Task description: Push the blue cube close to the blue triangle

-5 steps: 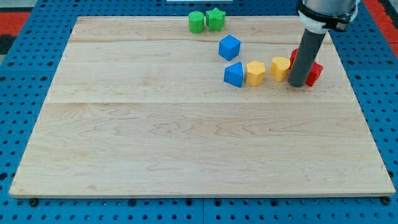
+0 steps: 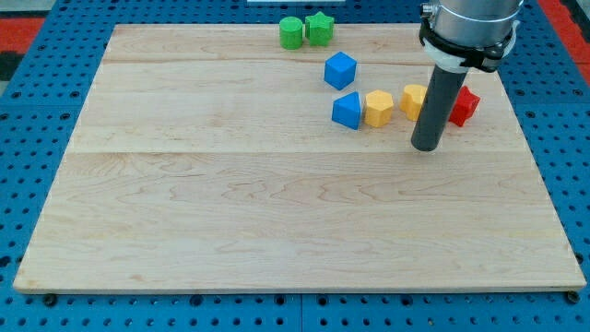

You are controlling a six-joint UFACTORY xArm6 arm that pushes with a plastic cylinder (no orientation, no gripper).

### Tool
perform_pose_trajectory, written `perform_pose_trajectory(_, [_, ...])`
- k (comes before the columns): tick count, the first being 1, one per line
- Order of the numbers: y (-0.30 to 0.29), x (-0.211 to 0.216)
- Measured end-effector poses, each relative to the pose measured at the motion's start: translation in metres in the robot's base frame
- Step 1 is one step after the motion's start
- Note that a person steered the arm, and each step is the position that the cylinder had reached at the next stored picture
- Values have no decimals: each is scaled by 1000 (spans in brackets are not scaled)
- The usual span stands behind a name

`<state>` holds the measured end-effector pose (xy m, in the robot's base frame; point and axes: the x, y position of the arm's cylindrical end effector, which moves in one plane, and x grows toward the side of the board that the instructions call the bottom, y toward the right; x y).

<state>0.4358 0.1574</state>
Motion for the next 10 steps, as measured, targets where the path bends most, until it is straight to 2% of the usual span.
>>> perform_pose_trajectory(5, [-15, -8])
perform_pose_trajectory(6, [-52, 11])
perform_pose_trajectory(7, [-114, 11])
perform_pose_trajectory(8, [-144, -10])
perform_pose_trajectory(10, [-169, -83])
